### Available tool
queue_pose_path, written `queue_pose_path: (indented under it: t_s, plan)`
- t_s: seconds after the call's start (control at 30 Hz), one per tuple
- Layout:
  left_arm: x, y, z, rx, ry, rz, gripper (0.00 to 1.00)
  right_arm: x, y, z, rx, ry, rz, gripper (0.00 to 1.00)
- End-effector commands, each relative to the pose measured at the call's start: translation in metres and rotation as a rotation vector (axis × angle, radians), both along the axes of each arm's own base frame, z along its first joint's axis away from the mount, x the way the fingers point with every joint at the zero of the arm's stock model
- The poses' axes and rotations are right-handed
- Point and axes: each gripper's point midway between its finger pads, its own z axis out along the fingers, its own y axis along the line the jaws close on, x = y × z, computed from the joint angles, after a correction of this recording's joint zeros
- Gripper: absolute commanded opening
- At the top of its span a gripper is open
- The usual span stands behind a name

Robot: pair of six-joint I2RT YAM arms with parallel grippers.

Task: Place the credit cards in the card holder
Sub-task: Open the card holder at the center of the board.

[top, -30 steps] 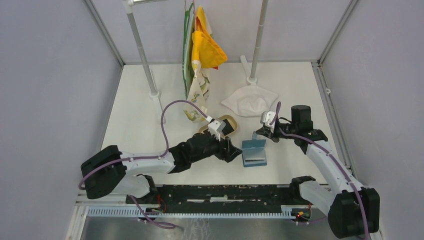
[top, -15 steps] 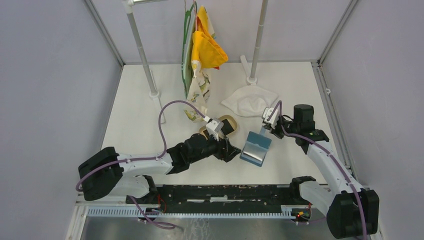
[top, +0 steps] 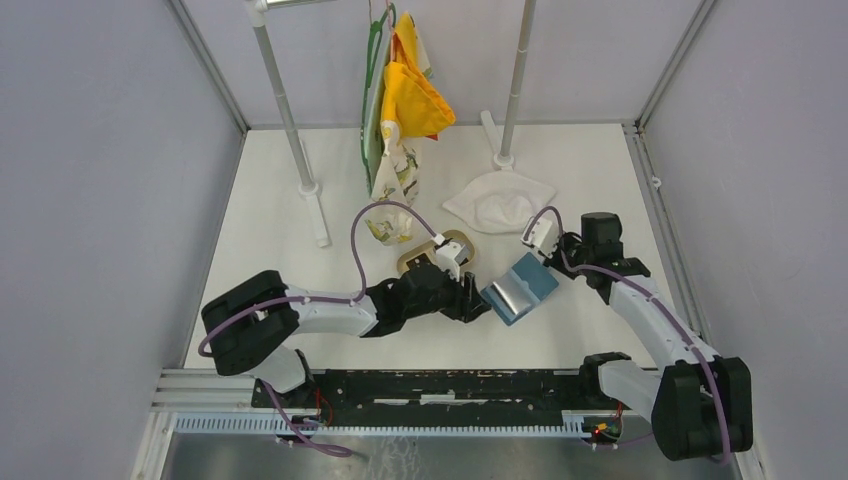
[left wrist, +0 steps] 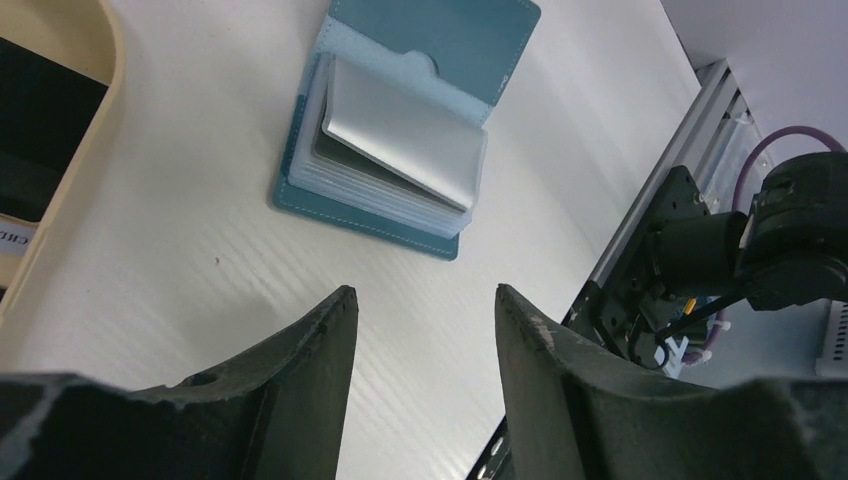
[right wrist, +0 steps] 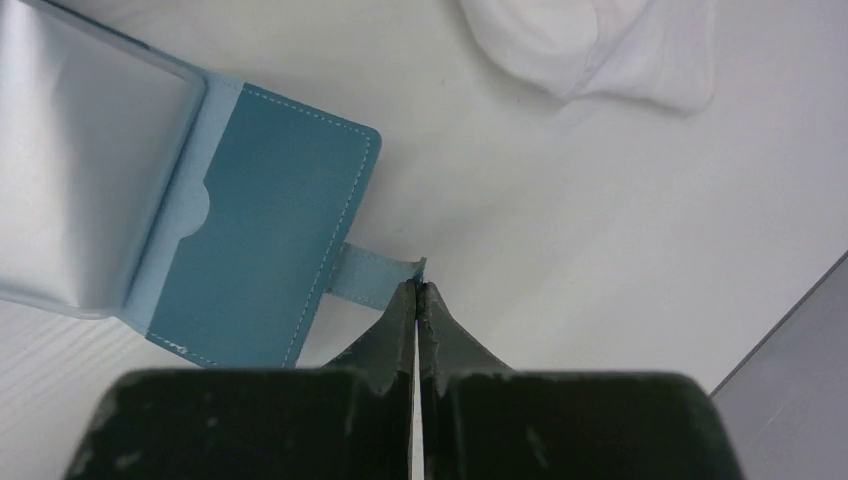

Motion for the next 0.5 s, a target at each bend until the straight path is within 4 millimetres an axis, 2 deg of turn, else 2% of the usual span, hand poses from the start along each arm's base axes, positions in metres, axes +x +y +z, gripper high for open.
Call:
queue_pose_path:
  t_s: [0.0,0.1,0.2,0.27,0.37,0.47]
  plan:
    - [0.005,-0.020,0.016,-0.066,0.056,0.028,0.59,-0.005,-0.030,-0.028,-0.147,0.097,-0.084,0.01]
    - [0.007,-0.026,0.014,-0.072,0.082,0.037,0.59,-0.005,-0.036,-0.035,-0.161,0.145,-0.131,0.07]
    - [0.008,-0.031,0.015,-0.085,0.096,0.038,0.60,-0.005,-0.038,-0.035,-0.149,0.152,-0.167,0.24]
    - [0.008,-0.034,0.016,-0.098,0.106,0.038,0.59,0.001,-0.039,-0.028,-0.133,0.128,-0.194,0.33]
    - [0.008,-0.039,0.015,-0.104,0.125,0.035,0.57,0.013,-0.039,0.001,-0.082,0.028,-0.226,0.42]
    - [0.011,-0.041,0.009,-0.086,0.141,0.056,0.51,0.017,-0.026,0.040,0.011,-0.130,-0.181,0.57]
